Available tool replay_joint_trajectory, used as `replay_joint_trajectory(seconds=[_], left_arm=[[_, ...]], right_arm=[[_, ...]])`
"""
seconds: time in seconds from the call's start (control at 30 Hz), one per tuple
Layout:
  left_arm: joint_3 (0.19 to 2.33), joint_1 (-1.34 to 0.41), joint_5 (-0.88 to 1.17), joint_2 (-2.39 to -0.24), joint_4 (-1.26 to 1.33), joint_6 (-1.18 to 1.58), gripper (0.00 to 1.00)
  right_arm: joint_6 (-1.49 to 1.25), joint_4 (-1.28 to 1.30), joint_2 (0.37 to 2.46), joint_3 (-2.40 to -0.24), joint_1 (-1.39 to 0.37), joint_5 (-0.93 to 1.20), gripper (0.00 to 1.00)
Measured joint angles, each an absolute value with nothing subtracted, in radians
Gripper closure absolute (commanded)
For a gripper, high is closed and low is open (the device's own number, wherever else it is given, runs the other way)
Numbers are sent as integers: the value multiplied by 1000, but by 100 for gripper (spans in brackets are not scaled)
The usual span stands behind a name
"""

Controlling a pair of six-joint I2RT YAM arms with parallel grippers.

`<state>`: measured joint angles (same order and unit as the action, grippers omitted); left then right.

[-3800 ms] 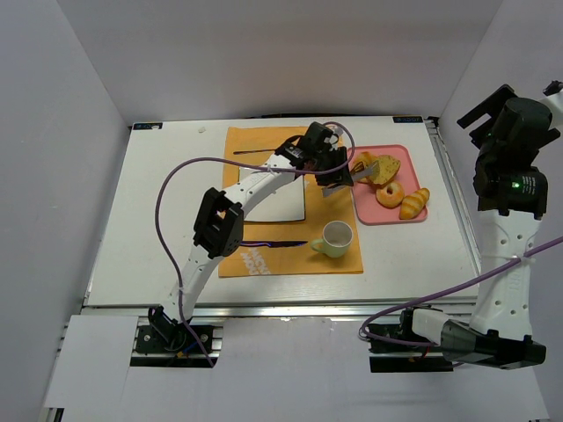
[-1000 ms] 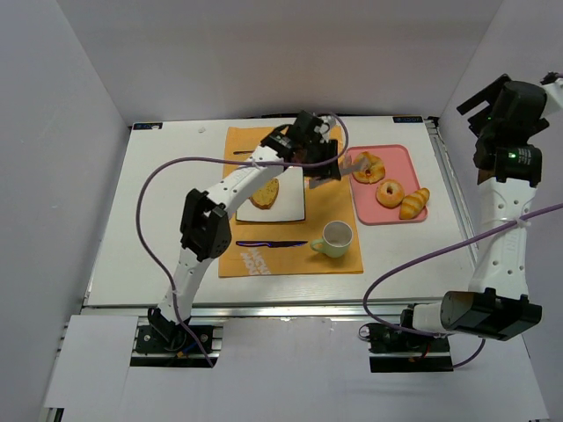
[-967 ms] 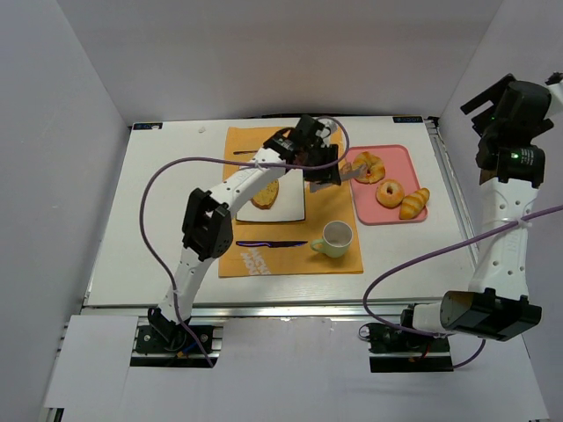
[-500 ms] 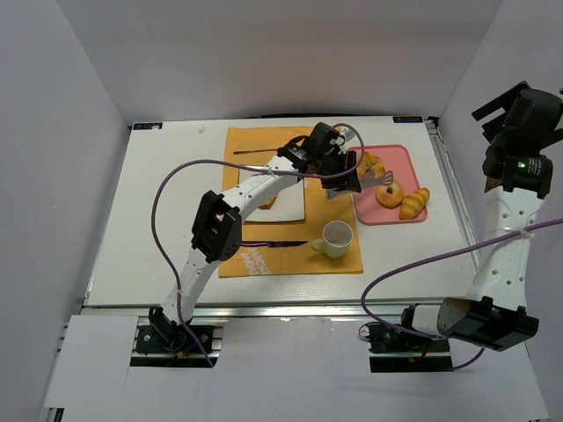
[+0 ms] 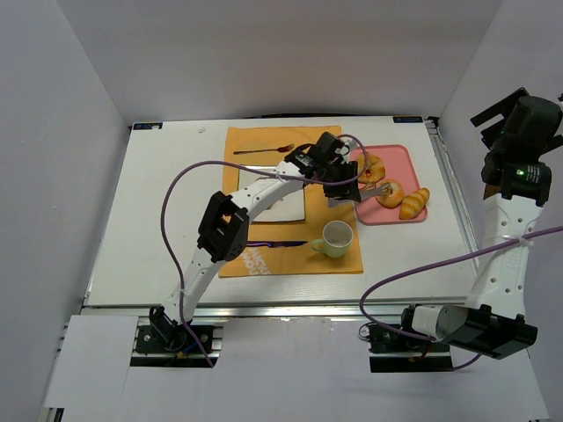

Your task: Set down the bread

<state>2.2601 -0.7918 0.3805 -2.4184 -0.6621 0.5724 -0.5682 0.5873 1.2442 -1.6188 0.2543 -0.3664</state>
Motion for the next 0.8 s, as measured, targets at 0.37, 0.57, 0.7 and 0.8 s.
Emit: replay_joint_trajectory(seconds=[0.37, 0.57, 0.7, 0.8], left_arm=[[2262, -811, 382, -2419, -659, 588, 90], [2281, -810, 345, -2404, -659, 608, 99], [2237, -797, 254, -2316, -678, 607, 100], [2076, -754, 190, -2130, -673, 617, 100]], right_arm=[[-569, 582, 1236, -1606, 254, -356, 11], [-569, 580, 1258, -1642, 254, -341, 11], [-578, 575, 1284, -1697, 254, -311, 11], [-595, 573, 1292, -1711, 254, -280, 11]])
